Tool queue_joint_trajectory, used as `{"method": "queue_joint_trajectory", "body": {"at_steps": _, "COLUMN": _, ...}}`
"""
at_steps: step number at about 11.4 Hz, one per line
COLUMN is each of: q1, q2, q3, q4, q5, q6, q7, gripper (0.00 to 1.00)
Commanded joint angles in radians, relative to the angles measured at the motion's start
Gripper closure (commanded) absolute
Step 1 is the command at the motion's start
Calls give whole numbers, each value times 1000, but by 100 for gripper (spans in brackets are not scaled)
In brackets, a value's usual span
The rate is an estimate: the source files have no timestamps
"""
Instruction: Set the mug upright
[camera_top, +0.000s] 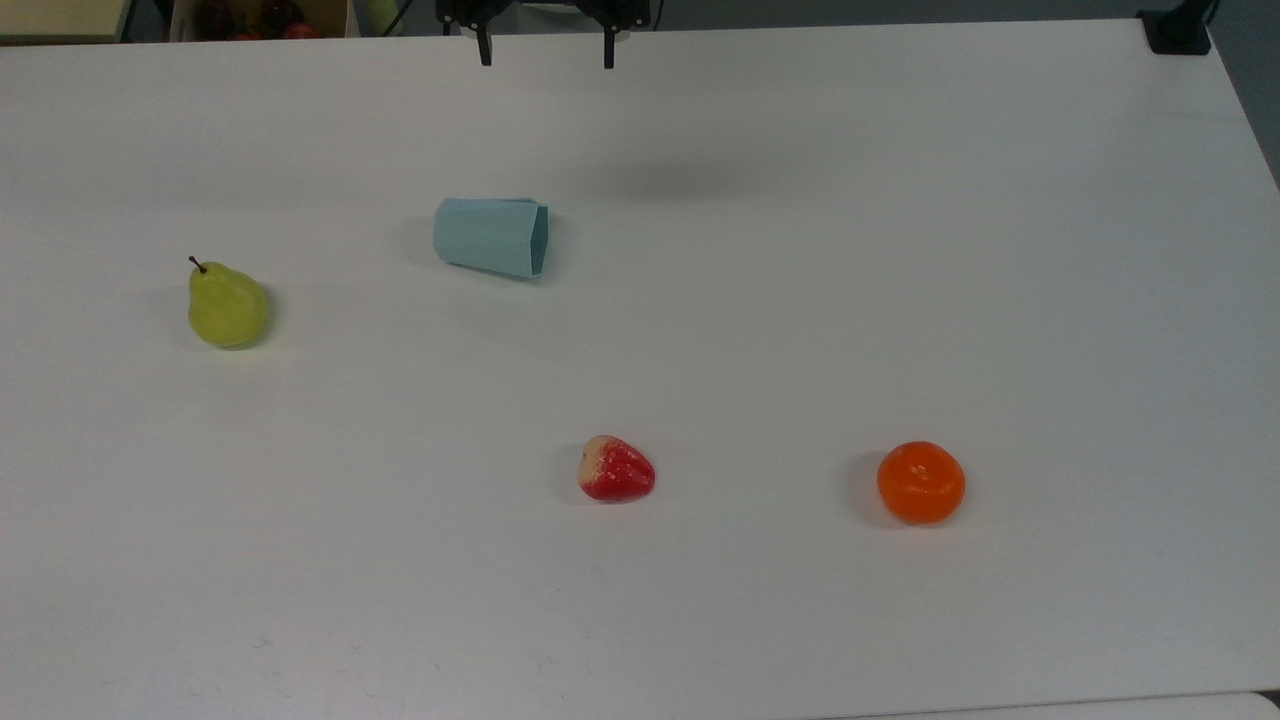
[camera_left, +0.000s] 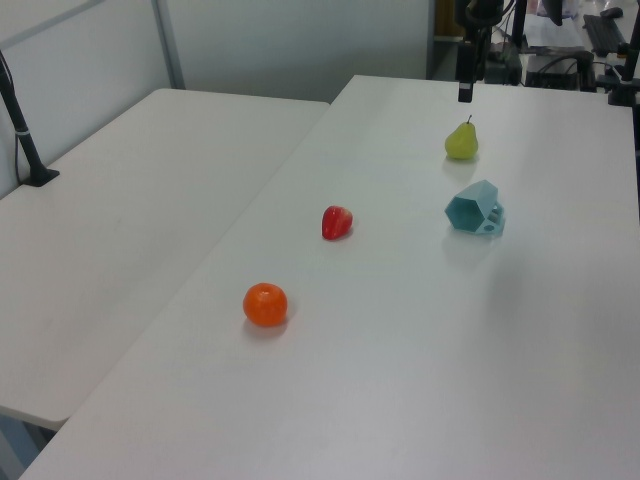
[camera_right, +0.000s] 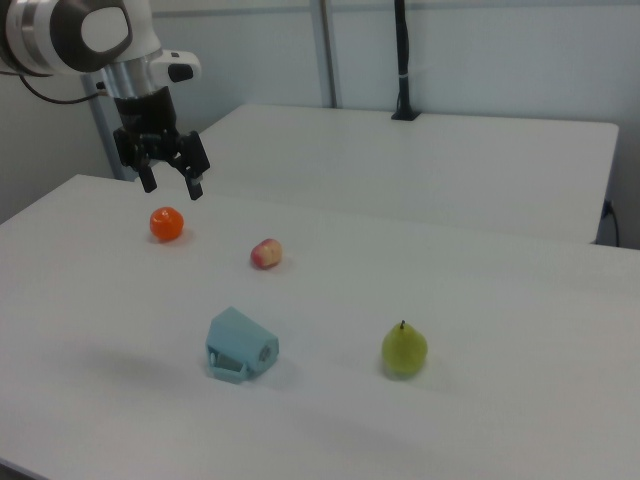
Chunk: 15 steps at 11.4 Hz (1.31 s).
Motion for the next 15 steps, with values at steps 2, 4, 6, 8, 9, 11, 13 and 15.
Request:
{"method": "queue_joint_trajectory", "body": {"at_steps": 2, "q1": 20, "q2": 0, "q3": 2, "q4": -37, "q5": -68, "q6": 20, "q7": 2, "gripper": 0}}
{"method": "queue_joint_trajectory", "body": {"at_steps": 4, "q1": 50, "q2": 29, "q3": 8, "q4": -43, "q5": -161, "q6": -1, "q7": 55, "gripper": 0}}
{"method": "queue_joint_trajectory", "body": {"at_steps": 6, "q1": 84, "q2": 74, "q3": 10, "q4": -49, "q5": -258, "q6": -10, "q7": 145, "gripper": 0}}
{"method": "queue_joint_trajectory", "body": {"at_steps": 8, "q1": 122, "q2": 140, "q3": 10, "q4": -61, "q5": -338, "q6": -17, "q7": 200, "gripper": 0}}
{"method": "queue_joint_trajectory", "body": {"at_steps": 9, "q1": 144, "q2": 164, "q3": 10, "q4": -75, "q5": -399, "q6": -20, "q7": 246, "gripper": 0}}
{"method": "queue_joint_trajectory", "body": {"at_steps": 11, "q1": 174, "q2": 210, "q3": 10, "q4": -110, "q5": -456, "q6": -20, "q7": 316, "gripper": 0}}
{"method": "queue_joint_trajectory", "body": {"at_steps": 13, "q1": 201, "q2": 281, "q3": 10, "q4": -112, "q5": -517, "q6": -32, "q7": 378, "gripper": 0}}
{"method": "queue_joint_trajectory", "body": {"at_steps": 15, "q1": 213, "q2": 354, "q3": 10, "q4": -112, "q5": -574, "q6": -43, "q7": 427, "gripper": 0}}
